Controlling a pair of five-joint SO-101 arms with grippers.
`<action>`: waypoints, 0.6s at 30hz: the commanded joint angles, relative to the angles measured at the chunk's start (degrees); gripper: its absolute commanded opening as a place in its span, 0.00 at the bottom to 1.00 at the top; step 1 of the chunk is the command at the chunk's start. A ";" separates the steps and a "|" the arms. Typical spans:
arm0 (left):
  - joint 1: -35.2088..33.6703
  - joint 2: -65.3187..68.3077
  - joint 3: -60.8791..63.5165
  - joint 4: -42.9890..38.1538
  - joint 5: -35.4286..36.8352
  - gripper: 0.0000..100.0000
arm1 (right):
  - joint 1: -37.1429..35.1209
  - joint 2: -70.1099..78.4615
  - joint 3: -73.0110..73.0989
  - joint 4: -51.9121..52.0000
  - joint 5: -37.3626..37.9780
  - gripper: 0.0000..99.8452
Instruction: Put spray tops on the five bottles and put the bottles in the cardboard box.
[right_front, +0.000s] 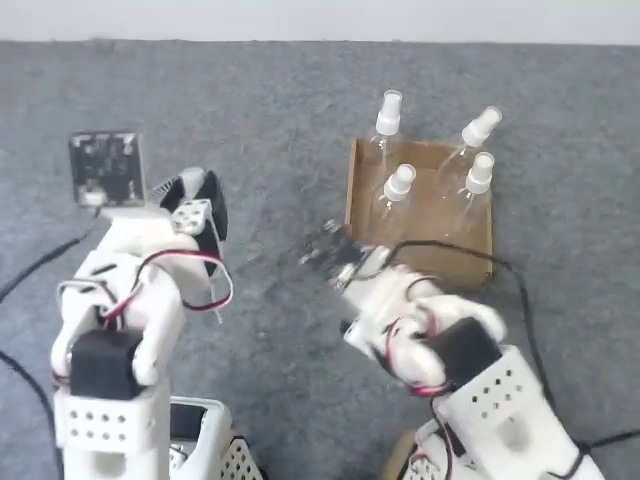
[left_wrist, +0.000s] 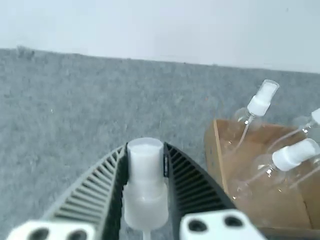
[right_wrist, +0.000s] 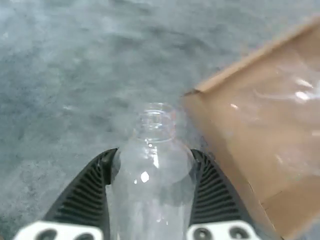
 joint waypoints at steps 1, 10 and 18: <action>-0.44 -2.73 1.63 -1.32 0.70 0.01 | -2.33 -1.54 -0.09 -1.71 -0.62 0.01; -0.44 -3.25 2.42 -1.41 0.62 0.01 | -2.51 -1.54 4.92 -8.75 -0.88 0.01; -0.44 -3.43 1.89 -1.49 0.62 0.01 | -2.59 -2.07 8.26 -14.20 -0.97 0.01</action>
